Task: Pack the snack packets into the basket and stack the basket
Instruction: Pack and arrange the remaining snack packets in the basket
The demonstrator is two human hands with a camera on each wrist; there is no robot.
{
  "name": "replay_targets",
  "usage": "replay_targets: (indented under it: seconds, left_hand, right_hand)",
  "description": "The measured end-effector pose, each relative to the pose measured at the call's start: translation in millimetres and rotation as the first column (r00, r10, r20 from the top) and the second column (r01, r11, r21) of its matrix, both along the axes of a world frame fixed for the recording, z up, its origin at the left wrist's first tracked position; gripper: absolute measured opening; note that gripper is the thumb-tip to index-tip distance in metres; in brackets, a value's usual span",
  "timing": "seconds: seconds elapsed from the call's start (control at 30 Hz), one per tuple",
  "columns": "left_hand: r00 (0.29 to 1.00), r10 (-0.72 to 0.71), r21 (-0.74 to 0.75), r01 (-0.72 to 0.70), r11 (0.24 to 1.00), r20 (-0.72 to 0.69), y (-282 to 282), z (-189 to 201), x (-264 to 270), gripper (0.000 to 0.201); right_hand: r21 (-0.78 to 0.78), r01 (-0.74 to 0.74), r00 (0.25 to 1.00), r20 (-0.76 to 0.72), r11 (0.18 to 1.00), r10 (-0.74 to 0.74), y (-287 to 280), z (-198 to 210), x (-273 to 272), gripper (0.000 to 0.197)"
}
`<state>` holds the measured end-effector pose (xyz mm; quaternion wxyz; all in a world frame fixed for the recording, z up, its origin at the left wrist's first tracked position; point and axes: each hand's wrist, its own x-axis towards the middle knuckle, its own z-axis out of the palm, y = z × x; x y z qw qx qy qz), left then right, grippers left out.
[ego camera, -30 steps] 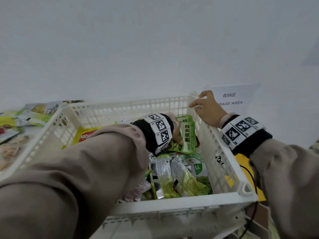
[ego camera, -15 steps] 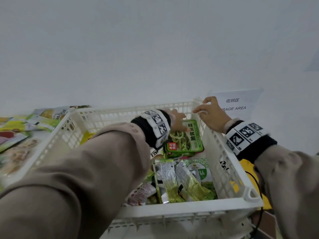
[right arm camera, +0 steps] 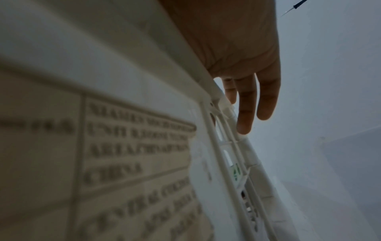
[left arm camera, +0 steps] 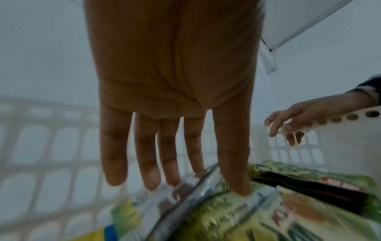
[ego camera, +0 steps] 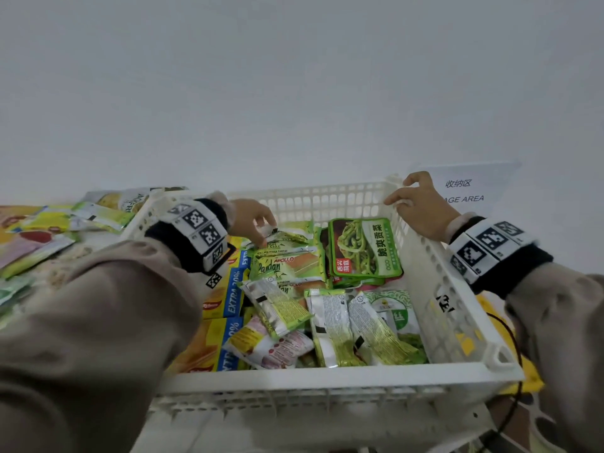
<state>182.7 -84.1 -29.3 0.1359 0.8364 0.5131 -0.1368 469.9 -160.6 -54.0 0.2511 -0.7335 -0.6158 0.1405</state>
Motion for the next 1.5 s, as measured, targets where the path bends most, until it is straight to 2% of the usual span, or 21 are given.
replay_targets:
  seconds: [0.1,0.27,0.43,0.53,0.67,0.73,0.83,0.93,1.0,1.07,1.13,1.17,1.23,1.27,1.33,1.4,1.5]
  left_hand:
    - [0.998,0.030,0.034,-0.032,0.999,0.055,2,-20,1,0.052]
    - [0.991,-0.030,0.129,0.013,0.992,0.133,1,-25,8,0.045]
    - [0.995,-0.096,0.174,0.088,0.981,0.037,3,-25,15,0.044]
    - [0.989,-0.055,0.196,0.028,0.980,0.137,0,-17,16,0.045]
    - [0.934,0.031,0.153,-0.091,0.984,0.355,-1,-5,8,0.057]
    - [0.920,0.032,0.144,-0.095,0.985,0.390,-1,0,7,0.059]
    - [0.914,-0.003,0.066,-0.026,0.997,0.407,-9,7,10,0.054]
    - [0.937,-0.060,0.043,0.048,0.998,0.345,-17,6,18,0.055]
    - [0.976,-0.101,0.065,0.090,0.994,0.193,-19,0,24,0.054]
    - [0.992,-0.118,0.166,0.111,0.980,0.036,-17,-5,25,0.053]
    - [0.989,-0.143,0.244,0.129,0.961,0.042,-17,-2,21,0.052]
    - [0.979,-0.185,0.226,0.162,0.960,0.086,-18,2,18,0.049]
    - [0.954,-0.271,0.039,0.268,0.962,0.130,-26,9,12,0.048]
    - [0.949,-0.303,-0.099,0.311,0.945,0.088,-33,12,10,0.050]
    - [0.923,-0.376,-0.317,0.333,0.888,-0.085,-45,5,6,0.057]
    - [0.872,-0.448,-0.374,0.354,0.857,-0.199,-53,-10,2,0.064]
    - [0.885,-0.438,-0.323,0.373,0.870,-0.156,-54,-27,-3,0.062]
  right_hand:
    - [-0.026,0.005,0.998,0.057,1.000,-0.004,0,2,-1,0.029]
    - [-0.053,0.011,0.993,0.114,0.999,-0.005,1,2,-1,0.029]
    - [-0.055,0.017,0.993,0.119,0.998,-0.010,0,3,-1,0.029]
    - [-0.051,0.018,0.992,0.123,0.999,-0.012,0,3,-2,0.029]
    - [-0.042,0.021,0.993,0.117,0.999,-0.016,0,3,-2,0.029]
    - [-0.040,0.020,0.993,0.117,0.999,-0.016,-1,3,-2,0.029]
    - [-0.042,0.021,0.993,0.116,0.999,-0.016,-1,4,-3,0.030]
    - [-0.042,0.026,0.993,0.118,0.999,-0.021,-3,5,-4,0.031]
    - [-0.043,0.027,0.993,0.115,0.999,-0.022,-3,5,-4,0.030]
    - [-0.041,0.027,0.994,0.110,0.999,-0.022,-3,5,-4,0.030]
    - [-0.031,0.026,0.994,0.106,0.999,-0.023,-3,4,-4,0.030]
    - [-0.027,0.026,0.994,0.103,0.999,-0.023,-3,4,-4,0.030]
    - [-0.020,0.024,0.995,0.096,1.000,-0.022,-3,3,-4,0.029]
    - [-0.017,0.024,0.996,0.090,1.000,-0.022,-3,3,-4,0.029]
    - [-0.013,0.022,0.996,0.083,1.000,-0.021,-3,3,-4,0.029]
    - [-0.011,0.018,0.997,0.077,1.000,-0.017,-2,3,-3,0.029]
    - [-0.004,0.016,0.997,0.071,1.000,-0.015,-2,2,-3,0.029]
